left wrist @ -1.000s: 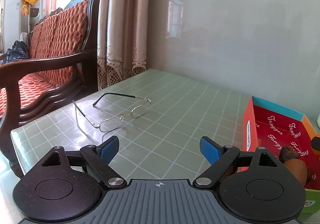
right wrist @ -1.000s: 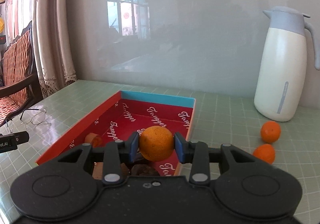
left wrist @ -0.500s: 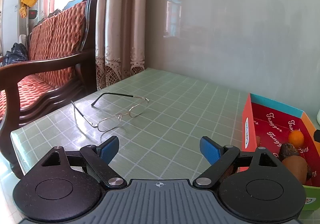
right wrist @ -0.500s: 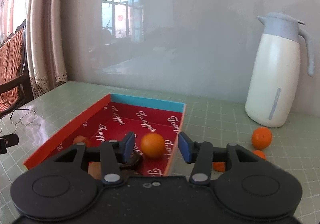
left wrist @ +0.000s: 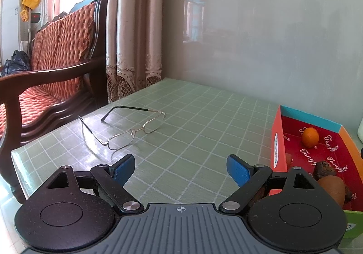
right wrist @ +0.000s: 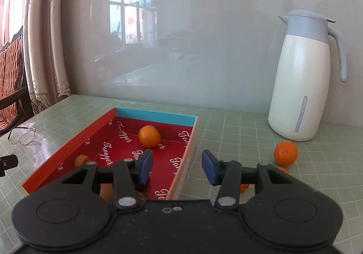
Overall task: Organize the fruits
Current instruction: 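Move the right tool back toward the remaining fruit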
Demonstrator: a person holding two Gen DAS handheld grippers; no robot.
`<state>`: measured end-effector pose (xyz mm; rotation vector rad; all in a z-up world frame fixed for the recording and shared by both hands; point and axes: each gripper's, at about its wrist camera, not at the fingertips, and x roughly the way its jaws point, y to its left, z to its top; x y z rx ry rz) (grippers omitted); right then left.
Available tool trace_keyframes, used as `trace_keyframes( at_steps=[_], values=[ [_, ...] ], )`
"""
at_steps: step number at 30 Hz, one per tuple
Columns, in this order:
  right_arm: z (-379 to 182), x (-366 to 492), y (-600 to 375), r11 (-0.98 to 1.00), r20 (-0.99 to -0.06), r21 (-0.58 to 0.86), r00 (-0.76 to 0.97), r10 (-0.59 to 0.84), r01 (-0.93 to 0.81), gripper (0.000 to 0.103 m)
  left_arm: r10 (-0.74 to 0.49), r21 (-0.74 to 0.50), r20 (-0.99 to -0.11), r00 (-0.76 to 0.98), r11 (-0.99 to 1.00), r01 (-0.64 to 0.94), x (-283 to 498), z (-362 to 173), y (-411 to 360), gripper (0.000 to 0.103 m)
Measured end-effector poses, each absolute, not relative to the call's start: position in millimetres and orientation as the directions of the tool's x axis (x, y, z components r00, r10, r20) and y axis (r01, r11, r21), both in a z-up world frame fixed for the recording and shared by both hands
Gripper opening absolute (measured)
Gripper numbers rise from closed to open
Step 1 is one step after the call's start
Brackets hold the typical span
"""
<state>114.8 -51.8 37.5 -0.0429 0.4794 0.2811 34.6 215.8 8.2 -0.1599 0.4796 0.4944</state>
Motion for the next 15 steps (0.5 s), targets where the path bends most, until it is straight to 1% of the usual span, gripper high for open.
trace_keyframes(
  at_steps=[15],
  values=[
    [51, 105, -119, 0.986, -0.444, 0.009, 0.883, 0.153, -0.167, 0.047, 0.389, -0.030, -0.471, 0.792, 0.890, -0.455, 45, 13, 189, 0.088]
  ],
)
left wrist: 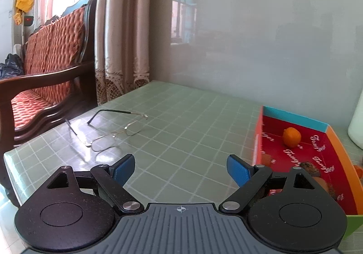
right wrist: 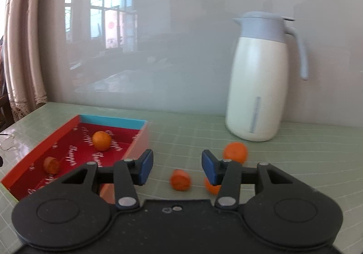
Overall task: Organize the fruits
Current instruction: 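Move the right tool back toward the remaining fruit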
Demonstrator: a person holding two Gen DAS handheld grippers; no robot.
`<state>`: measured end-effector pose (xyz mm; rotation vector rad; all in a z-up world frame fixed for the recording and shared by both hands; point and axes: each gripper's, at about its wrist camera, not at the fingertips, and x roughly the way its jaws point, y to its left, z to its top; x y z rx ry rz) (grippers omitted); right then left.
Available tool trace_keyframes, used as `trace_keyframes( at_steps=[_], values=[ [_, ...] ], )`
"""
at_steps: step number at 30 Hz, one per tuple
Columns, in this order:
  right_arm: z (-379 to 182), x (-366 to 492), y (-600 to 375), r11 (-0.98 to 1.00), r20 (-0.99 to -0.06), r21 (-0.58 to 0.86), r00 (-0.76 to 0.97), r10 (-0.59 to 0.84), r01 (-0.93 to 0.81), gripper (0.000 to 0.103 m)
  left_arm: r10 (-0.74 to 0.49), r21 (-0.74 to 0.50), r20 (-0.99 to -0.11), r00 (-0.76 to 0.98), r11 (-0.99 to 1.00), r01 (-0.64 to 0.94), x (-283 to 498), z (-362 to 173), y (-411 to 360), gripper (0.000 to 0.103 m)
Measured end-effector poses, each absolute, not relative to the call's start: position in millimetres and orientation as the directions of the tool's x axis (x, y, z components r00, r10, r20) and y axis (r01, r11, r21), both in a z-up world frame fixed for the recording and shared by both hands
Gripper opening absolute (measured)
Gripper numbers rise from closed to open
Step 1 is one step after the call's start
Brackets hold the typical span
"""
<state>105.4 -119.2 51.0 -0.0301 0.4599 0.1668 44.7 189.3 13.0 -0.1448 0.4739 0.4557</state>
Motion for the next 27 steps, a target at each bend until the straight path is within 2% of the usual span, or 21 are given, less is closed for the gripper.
trace_keyframes(
  at_steps=[17, 27],
  values=[
    [61, 90, -207, 1.000, -0.424, 0.012, 0.905, 0.018, -0.014, 0.047, 0.323, -0.009, -0.447, 0.834, 0.931, -0.366, 57, 21, 123, 0.088],
    [57, 78, -256, 0.998, -0.434, 0.002, 0.899, -0.057, 0.065, 0.047, 0.240, 0.001, -0.445, 0.863, 0.964, -0.268, 68, 22, 72, 0.088]
  ],
)
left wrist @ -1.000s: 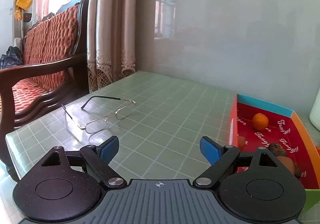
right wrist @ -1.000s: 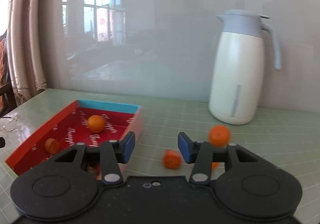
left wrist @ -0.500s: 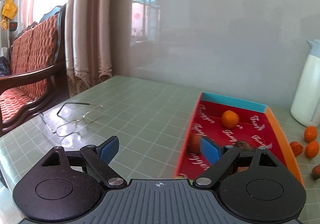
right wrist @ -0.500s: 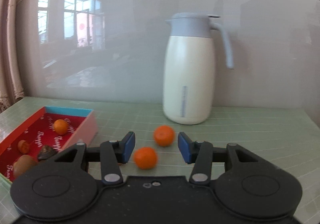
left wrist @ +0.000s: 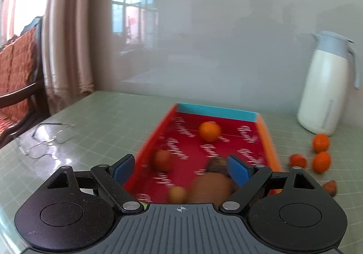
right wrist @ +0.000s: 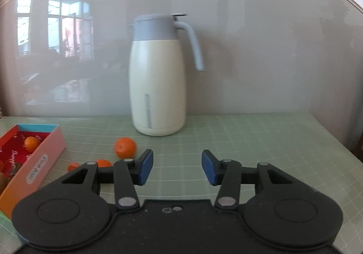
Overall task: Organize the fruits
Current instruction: 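Move the right tool back toward the remaining fruit, then grasp the brown kiwi with the left tool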
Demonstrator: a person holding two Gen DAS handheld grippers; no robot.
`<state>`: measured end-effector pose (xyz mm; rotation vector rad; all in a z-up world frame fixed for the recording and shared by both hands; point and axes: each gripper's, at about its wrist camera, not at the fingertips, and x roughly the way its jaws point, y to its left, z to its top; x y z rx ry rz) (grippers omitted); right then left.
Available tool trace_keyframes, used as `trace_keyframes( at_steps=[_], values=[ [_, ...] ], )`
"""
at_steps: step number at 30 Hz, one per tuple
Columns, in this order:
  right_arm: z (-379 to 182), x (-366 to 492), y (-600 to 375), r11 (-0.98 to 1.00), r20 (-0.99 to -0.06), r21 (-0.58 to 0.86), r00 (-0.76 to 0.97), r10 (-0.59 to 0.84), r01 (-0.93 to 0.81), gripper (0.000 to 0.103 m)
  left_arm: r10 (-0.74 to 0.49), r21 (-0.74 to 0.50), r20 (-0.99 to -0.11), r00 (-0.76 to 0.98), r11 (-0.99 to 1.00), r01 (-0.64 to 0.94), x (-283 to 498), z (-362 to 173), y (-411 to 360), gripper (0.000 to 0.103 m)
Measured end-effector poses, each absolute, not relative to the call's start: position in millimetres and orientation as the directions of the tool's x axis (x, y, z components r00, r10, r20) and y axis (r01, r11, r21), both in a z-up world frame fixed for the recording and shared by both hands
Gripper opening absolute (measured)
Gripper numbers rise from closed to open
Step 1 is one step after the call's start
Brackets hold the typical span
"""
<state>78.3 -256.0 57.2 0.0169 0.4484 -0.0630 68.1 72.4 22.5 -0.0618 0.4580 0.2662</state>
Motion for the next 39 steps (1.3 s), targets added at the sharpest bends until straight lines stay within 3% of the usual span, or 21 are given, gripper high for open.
trace_keyframes(
  at_steps=[18, 31, 33, 39],
  values=[
    [48, 63, -342, 0.978, -0.450, 0.050, 0.879, -0.159, 0.203, 0.047, 0.036, 0.064, -0.443, 0.896, 0.998, -0.009, 76, 16, -55, 0.088],
    [42, 50, -398, 0.946, -0.462, 0.090, 0.854, -0.238, 0.313, 0.047, -0.029, 0.054, -0.528, 0.849, 0.996, 0.068, 96, -6, -107, 0.087],
    [40, 47, -404, 0.942, -0.466, 0.091, 0.850, -0.248, 0.324, 0.047, -0.023, 0.058, -0.536, 0.844, 0.996, 0.065, 99, -9, -111, 0.077],
    [33, 42, -420, 0.930, -0.484, 0.089, 0.831, -0.273, 0.357, 0.047, -0.012, 0.063, -0.564, 0.826, 0.996, 0.057, 110, -15, -120, 0.072]
  ],
)
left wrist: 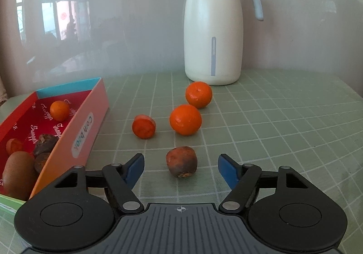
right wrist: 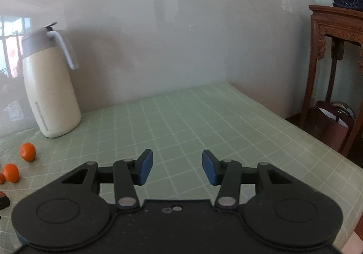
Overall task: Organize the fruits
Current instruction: 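Grasp the brown kiwi with the left tool, then carry the kiwi with the left tool into the red box and release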
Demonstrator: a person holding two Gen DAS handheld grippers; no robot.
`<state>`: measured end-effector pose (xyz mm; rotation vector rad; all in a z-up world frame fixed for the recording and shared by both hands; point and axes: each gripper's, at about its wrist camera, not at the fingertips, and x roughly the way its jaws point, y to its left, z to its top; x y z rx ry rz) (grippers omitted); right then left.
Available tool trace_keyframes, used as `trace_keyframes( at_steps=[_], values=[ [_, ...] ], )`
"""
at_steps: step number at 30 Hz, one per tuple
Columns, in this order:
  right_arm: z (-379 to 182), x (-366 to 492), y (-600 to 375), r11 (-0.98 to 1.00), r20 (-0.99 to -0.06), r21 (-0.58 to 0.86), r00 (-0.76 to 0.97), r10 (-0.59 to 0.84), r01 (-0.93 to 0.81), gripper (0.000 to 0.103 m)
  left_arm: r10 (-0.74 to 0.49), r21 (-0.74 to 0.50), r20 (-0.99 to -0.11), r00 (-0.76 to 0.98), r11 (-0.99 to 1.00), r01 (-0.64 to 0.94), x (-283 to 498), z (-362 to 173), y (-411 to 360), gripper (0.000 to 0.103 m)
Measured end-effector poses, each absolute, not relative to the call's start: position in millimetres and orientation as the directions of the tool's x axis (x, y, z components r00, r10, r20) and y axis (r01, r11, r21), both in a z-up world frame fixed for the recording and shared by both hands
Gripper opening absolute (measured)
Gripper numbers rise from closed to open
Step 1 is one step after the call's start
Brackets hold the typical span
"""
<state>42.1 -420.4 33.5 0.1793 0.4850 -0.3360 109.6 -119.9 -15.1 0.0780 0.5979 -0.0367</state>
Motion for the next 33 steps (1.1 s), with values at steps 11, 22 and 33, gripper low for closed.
trace_keyframes(
  at_steps=[11, 22, 33],
  values=[
    [31, 39, -426, 0.928, -0.492, 0.089, 0.826, -0.275, 0.361, 0.049, -0.047, 0.034, -0.590, 0.806, 0.996, 0.084, 112, -21, -129, 0.030],
    [32, 42, -427, 0.927, -0.498, 0.102, 0.825, -0.267, 0.361, 0.049, -0.061, 0.033, -0.568, 0.821, 0.995, 0.096, 104, -12, -128, 0.030],
    [34, 54, -408, 0.939, -0.508, 0.096, 0.828, -0.238, 0.329, 0.050, -0.063, 0.027, -0.527, 0.847, 0.995, 0.091, 94, 8, -108, 0.030]
  ],
)
